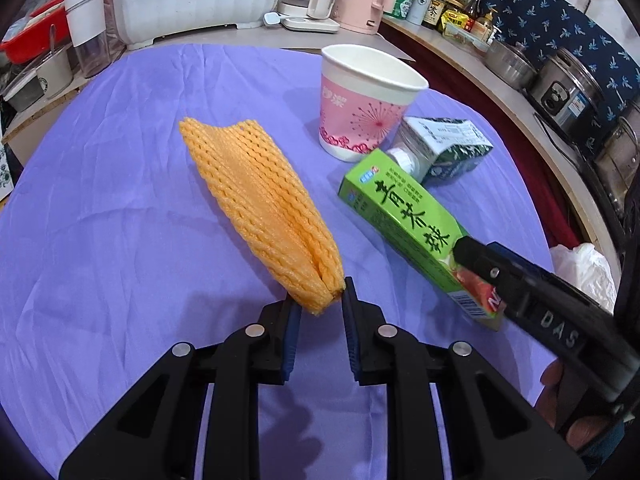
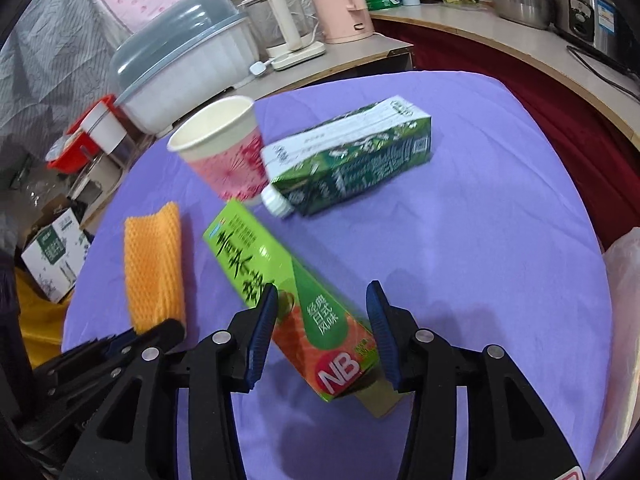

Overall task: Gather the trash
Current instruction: 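Grasp the orange foam net with the left tool while the right tool grasps the green NB carton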

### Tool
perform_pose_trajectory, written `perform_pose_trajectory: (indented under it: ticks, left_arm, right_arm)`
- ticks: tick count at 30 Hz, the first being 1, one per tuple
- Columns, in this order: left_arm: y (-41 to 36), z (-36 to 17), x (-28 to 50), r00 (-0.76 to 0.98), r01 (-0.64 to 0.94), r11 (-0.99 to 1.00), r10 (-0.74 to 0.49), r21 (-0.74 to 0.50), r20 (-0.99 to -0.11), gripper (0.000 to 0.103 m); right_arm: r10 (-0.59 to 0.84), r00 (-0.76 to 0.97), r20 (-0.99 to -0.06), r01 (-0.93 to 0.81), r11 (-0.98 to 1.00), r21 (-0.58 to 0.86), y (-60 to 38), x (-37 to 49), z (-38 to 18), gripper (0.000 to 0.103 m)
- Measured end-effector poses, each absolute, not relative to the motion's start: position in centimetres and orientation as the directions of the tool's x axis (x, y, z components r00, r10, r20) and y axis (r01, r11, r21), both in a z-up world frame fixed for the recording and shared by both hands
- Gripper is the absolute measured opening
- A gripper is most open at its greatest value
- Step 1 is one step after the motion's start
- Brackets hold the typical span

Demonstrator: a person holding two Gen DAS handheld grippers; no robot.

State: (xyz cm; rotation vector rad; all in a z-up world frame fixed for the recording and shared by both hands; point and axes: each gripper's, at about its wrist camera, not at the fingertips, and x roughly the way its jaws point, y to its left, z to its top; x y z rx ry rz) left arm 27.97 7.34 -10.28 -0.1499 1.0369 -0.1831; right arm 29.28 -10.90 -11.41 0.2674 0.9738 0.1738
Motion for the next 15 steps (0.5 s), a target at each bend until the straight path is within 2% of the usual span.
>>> perform_pose_trajectory:
  ticks: [11, 15]
  left_arm:
    - [7.5, -10.4, 25.0, 0.478, 0.087, 0.972, -0.233, -0.218, -0.847, 0.02]
    - [7.9, -10.5, 24.4, 0.474, 0.072, 0.973, -0.226, -0.218, -0.851, 0.02]
  right_arm:
    - [0.283, 0.517, -0.808, -0.049, 0.952, 0.302, -9.2, 25.1, -13.0, 0.051]
    - [0.247, 0.531, -0.81, -0.034, 0.962, 0.272, -8.9, 24.5, -12.9, 0.047]
